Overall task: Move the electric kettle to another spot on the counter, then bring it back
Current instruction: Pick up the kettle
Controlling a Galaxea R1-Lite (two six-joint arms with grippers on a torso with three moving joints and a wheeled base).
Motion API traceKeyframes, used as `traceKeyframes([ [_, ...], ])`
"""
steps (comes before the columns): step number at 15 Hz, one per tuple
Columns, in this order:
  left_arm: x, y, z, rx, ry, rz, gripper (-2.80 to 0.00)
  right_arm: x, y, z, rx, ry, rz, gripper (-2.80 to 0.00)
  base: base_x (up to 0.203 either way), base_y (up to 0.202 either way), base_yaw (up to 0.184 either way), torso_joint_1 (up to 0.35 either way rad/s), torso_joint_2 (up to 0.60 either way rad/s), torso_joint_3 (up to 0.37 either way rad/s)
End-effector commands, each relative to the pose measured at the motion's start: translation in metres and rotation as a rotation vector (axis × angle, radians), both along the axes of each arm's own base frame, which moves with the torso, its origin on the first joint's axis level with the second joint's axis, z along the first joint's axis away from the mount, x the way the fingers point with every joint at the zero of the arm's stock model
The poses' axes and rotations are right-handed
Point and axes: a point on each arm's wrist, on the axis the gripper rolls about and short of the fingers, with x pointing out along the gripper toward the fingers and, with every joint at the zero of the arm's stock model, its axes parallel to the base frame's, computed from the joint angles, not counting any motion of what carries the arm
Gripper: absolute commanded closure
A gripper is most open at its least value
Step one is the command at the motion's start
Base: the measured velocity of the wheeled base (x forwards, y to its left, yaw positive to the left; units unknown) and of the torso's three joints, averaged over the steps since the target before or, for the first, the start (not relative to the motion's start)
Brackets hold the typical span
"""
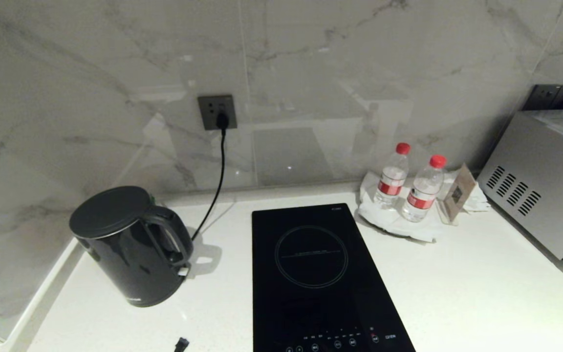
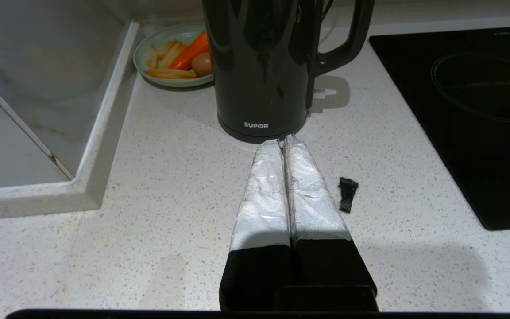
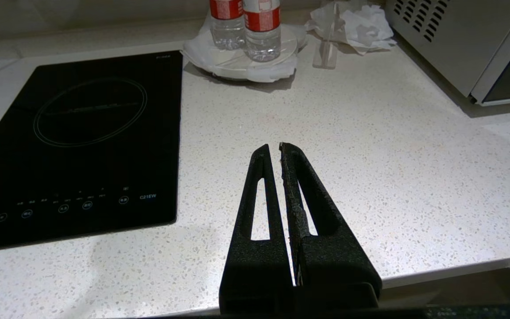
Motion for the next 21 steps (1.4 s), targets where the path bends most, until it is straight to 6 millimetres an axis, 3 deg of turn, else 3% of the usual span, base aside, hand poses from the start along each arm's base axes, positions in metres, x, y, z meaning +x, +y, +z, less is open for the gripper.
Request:
traceKeyframes([
  [1, 0.0, 0.0, 0.0, 0.0, 0.001, 0.001, 0.0, 0.0, 0.0, 0.0, 0.0, 0.0, 0.0, 0.0, 0.0, 0.0, 0.0, 0.002, 0.0, -0.198],
  [10, 0.0, 0.0, 0.0, 0.006, -0.008, 0.002, 0.0, 0.0, 0.0, 0.0, -0.001, 0.0, 0.0, 0.0, 0.0, 0.0, 0.0, 0.004, 0.0, -0.137],
  [11, -0.001, 0.0, 0.006, 0.009, -0.037, -0.001, 0.0, 0.0, 0.0, 0.0, 0.001, 0.0, 0.0, 0.0, 0.0, 0.0, 0.0, 0.0, 0.0, 0.0],
  [15, -0.012, -0.002, 0.062, 0.011, -0.065, -0.054, 0.0, 0.0, 0.0, 0.0, 0.0, 0.0, 0.0, 0.0, 0.0, 0.0, 0.0, 0.0, 0.0, 0.0],
  [21, 0.029, -0.006, 0.099, -0.015, 0.096, -0.26, 0.0, 0.0, 0.0, 0.0, 0.001, 0.0, 0.0, 0.0, 0.0, 0.0, 0.0, 0.0, 0.0, 0.0],
])
